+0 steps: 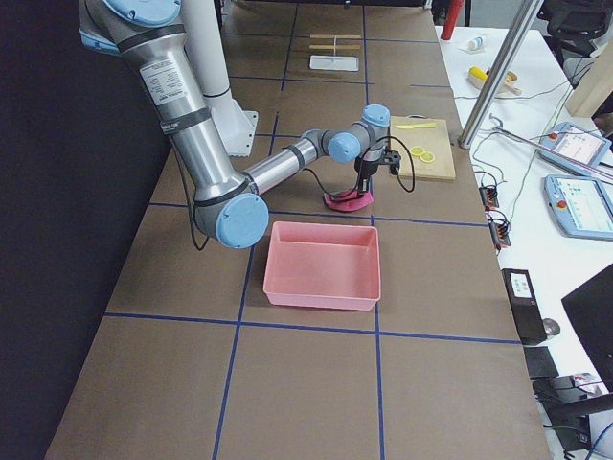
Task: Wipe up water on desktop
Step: 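Wipe the towel across the table surface with the right gripper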
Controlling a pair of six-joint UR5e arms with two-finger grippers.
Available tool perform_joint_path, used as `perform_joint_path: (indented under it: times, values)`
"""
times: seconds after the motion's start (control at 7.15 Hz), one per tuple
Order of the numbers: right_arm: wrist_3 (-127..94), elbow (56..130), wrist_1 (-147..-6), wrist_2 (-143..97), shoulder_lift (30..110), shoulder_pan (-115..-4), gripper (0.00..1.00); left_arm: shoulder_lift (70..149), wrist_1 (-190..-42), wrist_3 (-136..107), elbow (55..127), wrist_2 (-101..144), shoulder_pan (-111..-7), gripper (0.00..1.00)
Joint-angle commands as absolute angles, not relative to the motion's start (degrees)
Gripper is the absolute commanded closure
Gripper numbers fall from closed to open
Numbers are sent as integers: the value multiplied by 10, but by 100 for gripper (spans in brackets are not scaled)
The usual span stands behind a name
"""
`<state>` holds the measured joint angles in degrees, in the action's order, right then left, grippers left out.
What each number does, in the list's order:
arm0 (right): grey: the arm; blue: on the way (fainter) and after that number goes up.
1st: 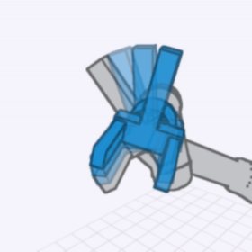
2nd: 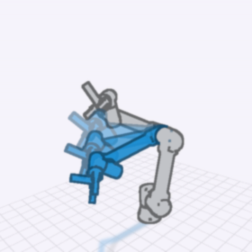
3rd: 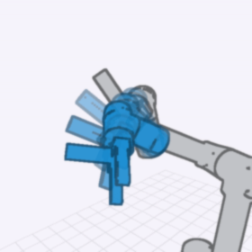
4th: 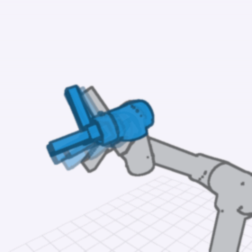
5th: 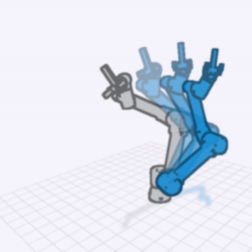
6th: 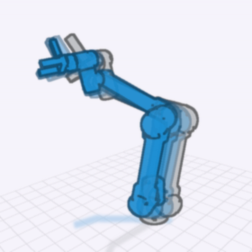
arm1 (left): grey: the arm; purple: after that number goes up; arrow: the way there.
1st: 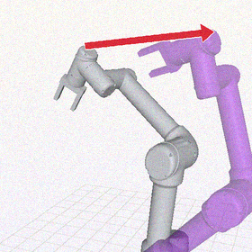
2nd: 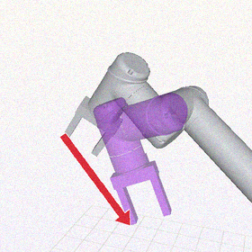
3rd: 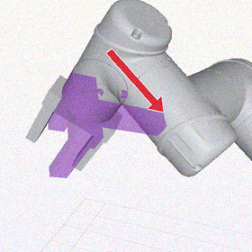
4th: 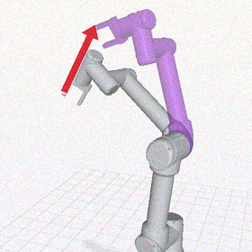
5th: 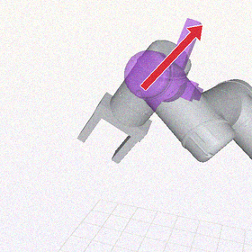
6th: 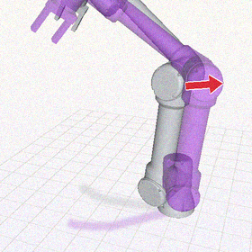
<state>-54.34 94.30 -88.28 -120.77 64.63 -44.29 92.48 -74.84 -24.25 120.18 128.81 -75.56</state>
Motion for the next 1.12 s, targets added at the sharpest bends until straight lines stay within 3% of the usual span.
perform_joint_path:
  times: [0.0,0.7,0.98]
  values:
    - [-622,981,-880,-1203,648,-374,100,914,-752,-100,1131,1291,-813,0]
    - [-736,1031,-875,-1152,639,-249,99,892,-822,63,973,1295,-875,0]
    - [-724,1022,-875,-1151,642,-272,100,893,-837,60,964,1295,-875,0]
